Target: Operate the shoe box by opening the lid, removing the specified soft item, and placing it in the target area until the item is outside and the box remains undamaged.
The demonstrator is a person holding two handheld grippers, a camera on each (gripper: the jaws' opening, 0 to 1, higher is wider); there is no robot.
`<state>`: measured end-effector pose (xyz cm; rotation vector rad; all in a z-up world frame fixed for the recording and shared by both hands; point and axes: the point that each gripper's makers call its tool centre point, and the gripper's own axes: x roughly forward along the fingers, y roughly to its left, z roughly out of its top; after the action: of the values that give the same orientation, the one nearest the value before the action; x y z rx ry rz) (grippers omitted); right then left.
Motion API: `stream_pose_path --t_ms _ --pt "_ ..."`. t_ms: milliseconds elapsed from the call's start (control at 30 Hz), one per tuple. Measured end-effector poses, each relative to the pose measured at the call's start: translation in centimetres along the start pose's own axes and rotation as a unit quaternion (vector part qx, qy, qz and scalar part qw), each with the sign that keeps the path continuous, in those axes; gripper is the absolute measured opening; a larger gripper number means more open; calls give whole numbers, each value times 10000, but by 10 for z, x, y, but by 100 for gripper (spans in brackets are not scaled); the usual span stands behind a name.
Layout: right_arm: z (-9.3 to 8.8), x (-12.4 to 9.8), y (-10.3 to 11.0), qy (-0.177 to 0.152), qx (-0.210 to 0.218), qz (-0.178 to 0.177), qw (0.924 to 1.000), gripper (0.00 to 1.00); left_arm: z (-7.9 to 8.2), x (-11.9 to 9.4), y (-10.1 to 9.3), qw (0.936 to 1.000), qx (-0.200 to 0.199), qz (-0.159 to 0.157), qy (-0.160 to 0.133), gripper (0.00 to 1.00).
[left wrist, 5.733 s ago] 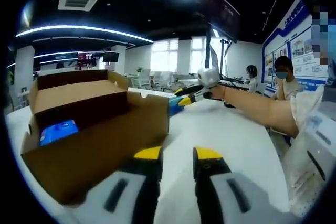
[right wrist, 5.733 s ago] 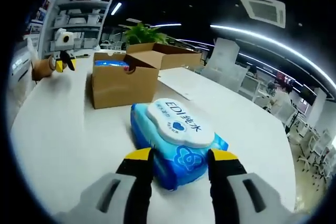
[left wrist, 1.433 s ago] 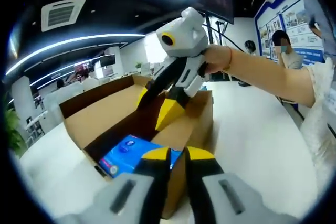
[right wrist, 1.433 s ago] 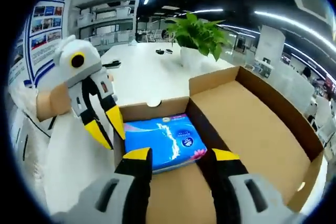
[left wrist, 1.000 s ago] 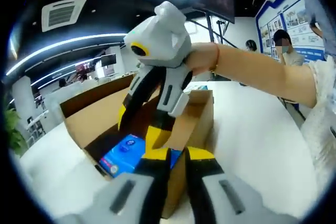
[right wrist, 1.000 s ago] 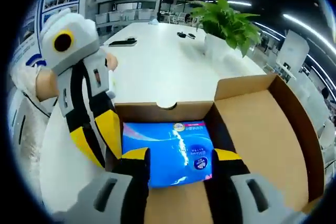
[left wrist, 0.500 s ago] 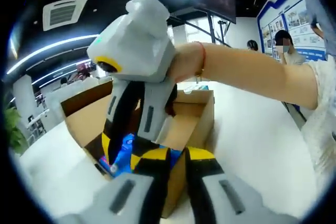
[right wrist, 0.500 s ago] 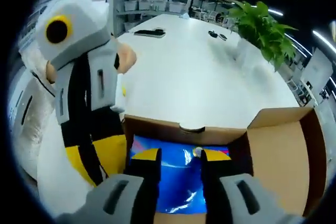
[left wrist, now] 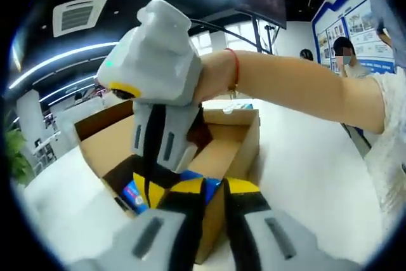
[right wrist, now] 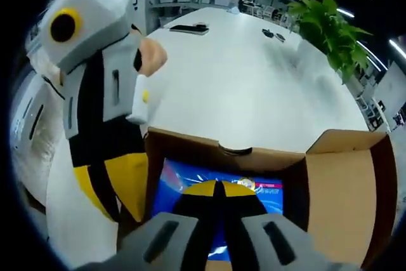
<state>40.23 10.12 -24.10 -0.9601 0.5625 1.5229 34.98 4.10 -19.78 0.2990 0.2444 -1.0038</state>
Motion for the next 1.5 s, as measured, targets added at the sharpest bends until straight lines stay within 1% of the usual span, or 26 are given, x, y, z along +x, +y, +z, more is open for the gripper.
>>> stream_pose_path --t_ms 200,400,800,900,933,967,1000,1033,1067,1100,1133,1167,1233,1400,1500 --pt "-10 -7 3 67 59 50 9999 0 1 1 0 10000 -2 -4 -10 11" --pt "-23 -17 11 145 7 173 9997 0 2 2 0 10000 10 5 -16 11" --pt "-47 -39 12 150 -164 352 9991 0 3 3 -2 10000 -13 -11 -26 11" --pt "-48 -41 13 124 -170 342 9992 0 4 4 -1 10000 -21 -9 -30 11" --pt "-47 -40 13 105 -179 304 9993 0 4 4 -1 10000 -26 -12 -32 11" --pt "-46 -41 10 106 -164 181 9996 3 4 4 -1 10000 -29 -15 -37 11" --pt "-44 -42 5 78 -71 -18 9999 9 4 4 -1 10000 -36 -18 -42 11" --pt "-44 -45 5 31 101 -76 9999 14 4 3 -1 10000 -39 -20 -47 11" --pt "-44 -47 7 -28 160 -15 9999 19 4 3 -1 10000 -48 -23 -51 11" --pt "-49 -51 8 -24 193 22 9998 21 4 3 -1 10000 -55 -24 -56 11" --pt "-52 -53 8 -8 194 2 9998 21 4 3 -1 10000 -64 -24 -61 11" --pt "-57 -57 6 9 218 -94 9997 21 4 3 -1 9999 -73 -25 -66 11" --pt "-65 -65 3 -59 338 -262 9991 21 4 3 0 9999 -96 -31 -69 11" --pt "-79 -81 0 -368 591 -552 9960 22 4 2 2 9997 -193 -91 -85 11" --pt "-91 -90 0 -542 761 -737 9929 24 4 2 4 9994 -295 -140 -95 11"
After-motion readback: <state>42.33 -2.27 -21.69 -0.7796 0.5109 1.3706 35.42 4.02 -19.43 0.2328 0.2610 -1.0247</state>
